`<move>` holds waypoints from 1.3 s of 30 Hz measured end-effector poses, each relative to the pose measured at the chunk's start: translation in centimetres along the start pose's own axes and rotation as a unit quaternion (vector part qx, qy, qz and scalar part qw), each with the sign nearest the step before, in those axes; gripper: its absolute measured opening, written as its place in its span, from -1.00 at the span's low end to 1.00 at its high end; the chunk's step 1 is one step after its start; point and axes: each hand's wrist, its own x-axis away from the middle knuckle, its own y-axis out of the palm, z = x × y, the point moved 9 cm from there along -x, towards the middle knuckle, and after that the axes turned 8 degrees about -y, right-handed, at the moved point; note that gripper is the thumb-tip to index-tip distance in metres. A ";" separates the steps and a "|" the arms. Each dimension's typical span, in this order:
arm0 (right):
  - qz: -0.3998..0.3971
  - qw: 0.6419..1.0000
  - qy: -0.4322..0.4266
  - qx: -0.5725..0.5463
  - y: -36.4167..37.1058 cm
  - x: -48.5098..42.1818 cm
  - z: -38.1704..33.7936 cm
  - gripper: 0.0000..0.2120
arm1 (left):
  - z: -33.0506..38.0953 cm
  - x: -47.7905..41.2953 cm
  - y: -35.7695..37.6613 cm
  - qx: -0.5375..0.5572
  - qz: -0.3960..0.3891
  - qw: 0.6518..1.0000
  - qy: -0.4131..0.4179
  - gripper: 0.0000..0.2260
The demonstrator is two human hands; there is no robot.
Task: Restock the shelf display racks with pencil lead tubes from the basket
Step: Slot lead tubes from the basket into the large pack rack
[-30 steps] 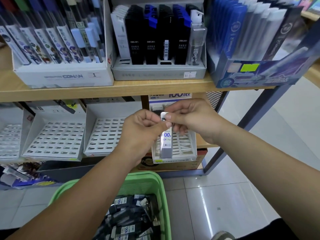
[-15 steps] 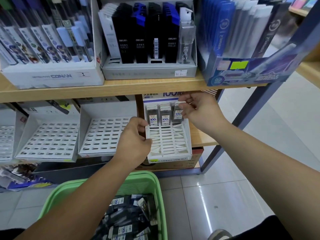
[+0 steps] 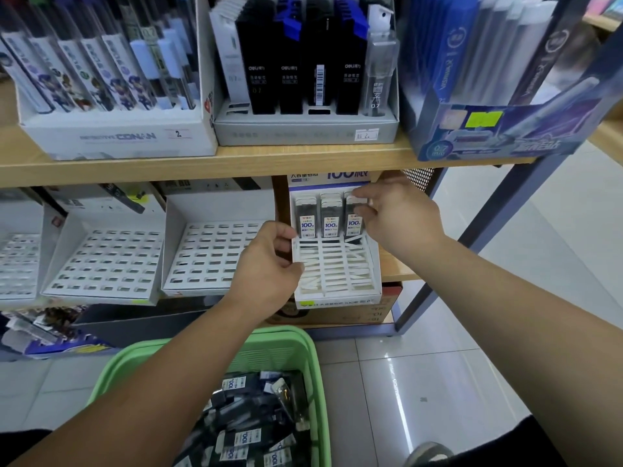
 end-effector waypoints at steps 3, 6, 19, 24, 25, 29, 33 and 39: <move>0.003 1.000 -0.012 0.027 -0.7 0.6 -1.0 -0.61 | -0.4 0.6 -0.8 -0.003 -0.009 1.000 -0.017 -0.63; 0.025 0.999 -0.026 0.019 -1.9 1.7 -2.5 -0.69 | -0.7 1.4 -2.2 -0.020 -0.006 1.000 -0.023 -0.65; -0.435 0.888 -0.130 -0.071 16.0 15.8 -17.7 -0.78 | -15.8 9.9 -7.7 -0.200 -0.071 0.969 -0.129 -0.82; -0.553 0.812 -0.170 0.084 24.8 19.8 -18.0 -0.71 | -26.4 12.0 -8.0 -0.224 -0.110 0.943 -0.222 -0.81; -0.560 0.809 -0.156 0.084 26.4 20.1 -17.9 -0.71 | -28.1 12.0 -8.1 -0.245 -0.110 0.935 -0.233 -0.77; -0.533 0.838 -0.115 0.007 32.0 20.9 -17.4 -0.54 | -33.6 11.5 -7.8 -0.278 -0.097 0.922 -0.251 -0.59; -0.496 0.863 -0.095 0.002 36.2 22.2 -14.7 -0.19 | -36.9 9.7 -5.7 -0.345 -0.125 0.912 -0.183 -0.21; -0.464 0.877 -0.117 0.043 39.2 23.9 -13.3 -0.01 | -38.5 8.4 -3.6 -0.457 -0.135 0.869 -0.129 -0.16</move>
